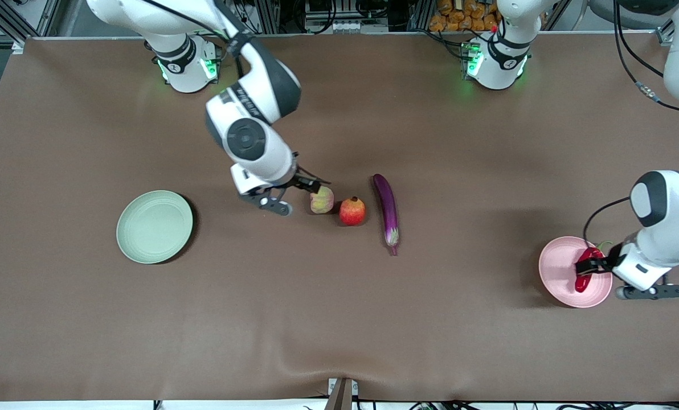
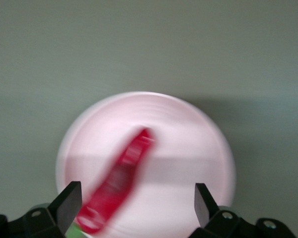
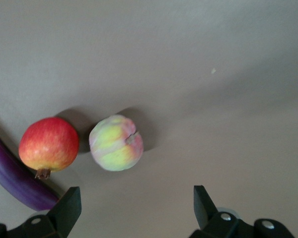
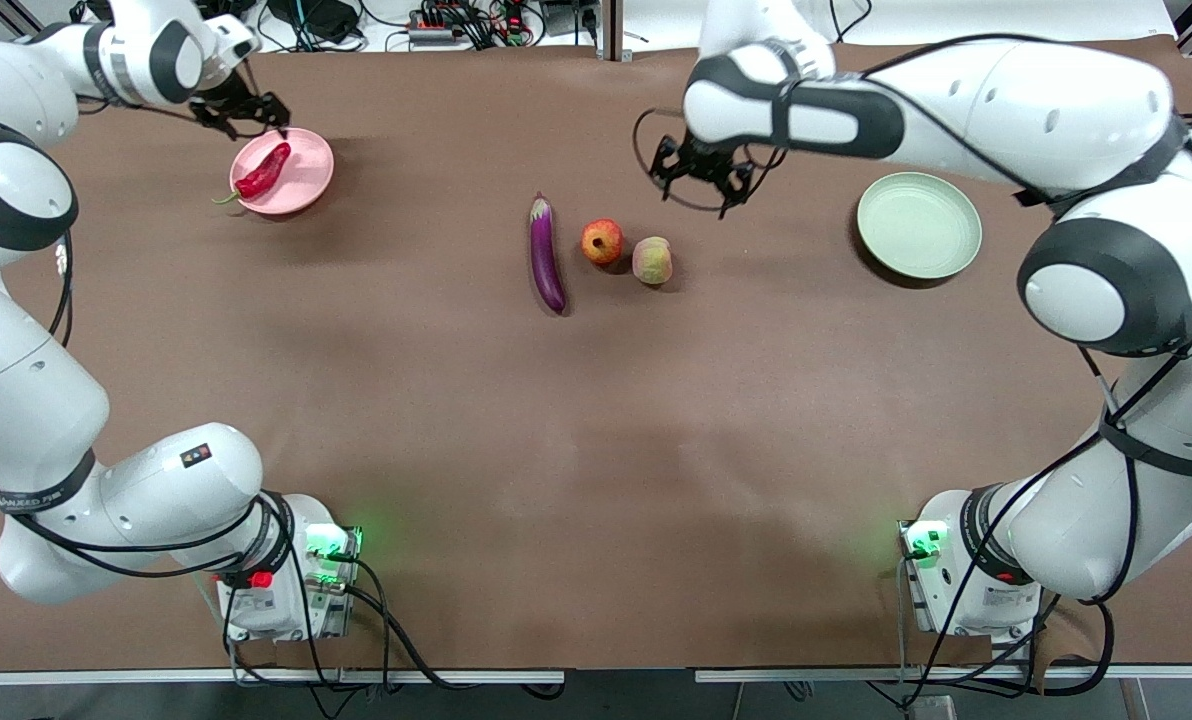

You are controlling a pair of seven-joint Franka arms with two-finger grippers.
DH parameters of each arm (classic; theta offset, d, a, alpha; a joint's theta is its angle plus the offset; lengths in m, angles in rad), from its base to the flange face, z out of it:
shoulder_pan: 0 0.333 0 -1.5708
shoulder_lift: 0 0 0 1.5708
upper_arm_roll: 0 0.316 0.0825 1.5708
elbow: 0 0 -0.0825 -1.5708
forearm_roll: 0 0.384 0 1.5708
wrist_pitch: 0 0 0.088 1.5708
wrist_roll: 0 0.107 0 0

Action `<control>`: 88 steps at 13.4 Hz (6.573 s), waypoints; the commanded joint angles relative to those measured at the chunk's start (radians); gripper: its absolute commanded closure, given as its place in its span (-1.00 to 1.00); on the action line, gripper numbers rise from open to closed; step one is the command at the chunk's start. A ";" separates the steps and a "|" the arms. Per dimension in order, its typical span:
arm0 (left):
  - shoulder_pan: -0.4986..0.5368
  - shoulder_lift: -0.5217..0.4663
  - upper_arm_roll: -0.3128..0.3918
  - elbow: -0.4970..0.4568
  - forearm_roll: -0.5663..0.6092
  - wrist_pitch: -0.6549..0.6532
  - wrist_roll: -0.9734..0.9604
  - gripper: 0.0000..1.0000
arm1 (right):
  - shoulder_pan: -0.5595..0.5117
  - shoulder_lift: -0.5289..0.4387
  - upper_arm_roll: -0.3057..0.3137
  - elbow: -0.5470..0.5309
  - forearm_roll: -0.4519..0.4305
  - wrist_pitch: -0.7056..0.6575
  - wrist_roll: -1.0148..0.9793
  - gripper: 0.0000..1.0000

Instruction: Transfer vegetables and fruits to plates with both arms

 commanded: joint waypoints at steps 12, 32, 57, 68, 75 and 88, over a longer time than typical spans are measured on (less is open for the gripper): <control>-0.397 0.019 -0.225 -0.200 0.129 0.073 -1.231 -1.00 | 0.149 0.181 -0.021 0.011 -0.184 0.229 0.112 -1.00; -0.183 -0.066 -0.287 -0.298 0.303 0.158 -0.881 1.00 | -0.237 -0.004 -0.028 0.022 -0.253 -0.050 -0.394 1.00; 0.114 0.051 -0.141 0.001 0.287 0.002 0.084 -1.00 | -0.611 -0.021 -0.010 -0.006 -0.023 -0.295 -0.952 -1.00; 0.111 -0.404 -0.315 0.027 -0.062 -0.441 -0.006 -1.00 | -0.215 0.057 -0.011 0.126 0.279 -0.159 -0.185 -1.00; 0.103 -0.442 -0.348 0.219 -0.145 -0.690 -0.003 -1.00 | 0.005 0.259 -0.014 0.183 0.367 0.192 0.098 -1.00; -0.580 -0.827 0.467 -0.128 -0.388 -0.610 -0.009 -1.00 | 0.094 0.358 -0.022 0.207 0.364 0.358 0.099 -0.21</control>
